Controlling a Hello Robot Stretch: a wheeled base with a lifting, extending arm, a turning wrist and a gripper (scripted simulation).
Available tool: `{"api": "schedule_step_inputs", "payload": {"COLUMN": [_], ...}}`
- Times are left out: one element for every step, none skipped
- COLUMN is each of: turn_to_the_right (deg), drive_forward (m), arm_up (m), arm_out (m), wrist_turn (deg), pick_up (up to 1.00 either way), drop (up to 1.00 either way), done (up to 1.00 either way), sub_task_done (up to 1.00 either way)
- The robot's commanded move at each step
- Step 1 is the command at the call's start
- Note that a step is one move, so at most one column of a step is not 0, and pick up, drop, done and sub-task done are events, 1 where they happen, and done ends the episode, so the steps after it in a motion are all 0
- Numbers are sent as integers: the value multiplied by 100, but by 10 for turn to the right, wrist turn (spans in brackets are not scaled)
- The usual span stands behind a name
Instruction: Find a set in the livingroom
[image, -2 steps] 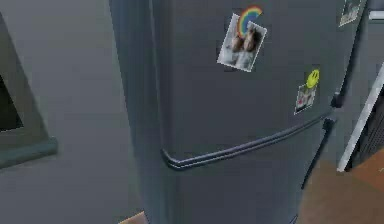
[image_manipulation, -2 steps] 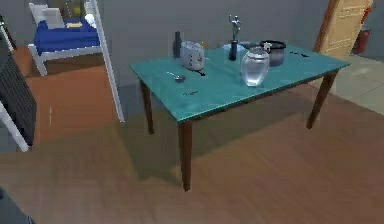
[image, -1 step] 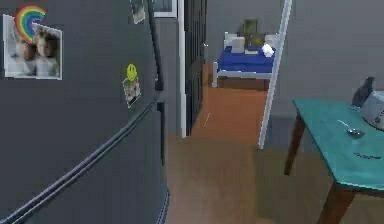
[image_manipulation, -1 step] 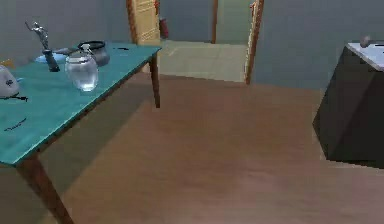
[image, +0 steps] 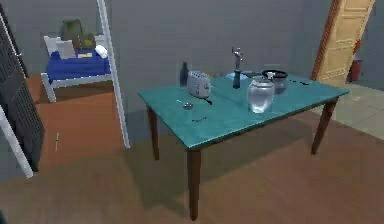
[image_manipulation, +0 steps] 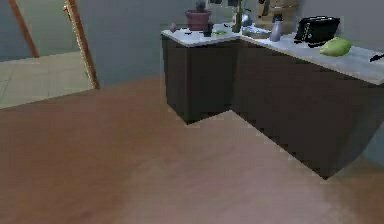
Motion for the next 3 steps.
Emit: {"api": "schedule_step_inputs", "payload": {"turn_to_the_right": [450,150,0], "drive_forward": [0,0,10], "arm_up": [0,0,0], "arm_out": [0,0,0], "wrist_turn": [0,0,0], "pick_up": [0,0,0], "drop": [0,0,0], "done": [0,0,0], "sub_task_done": [0,0,0]}}
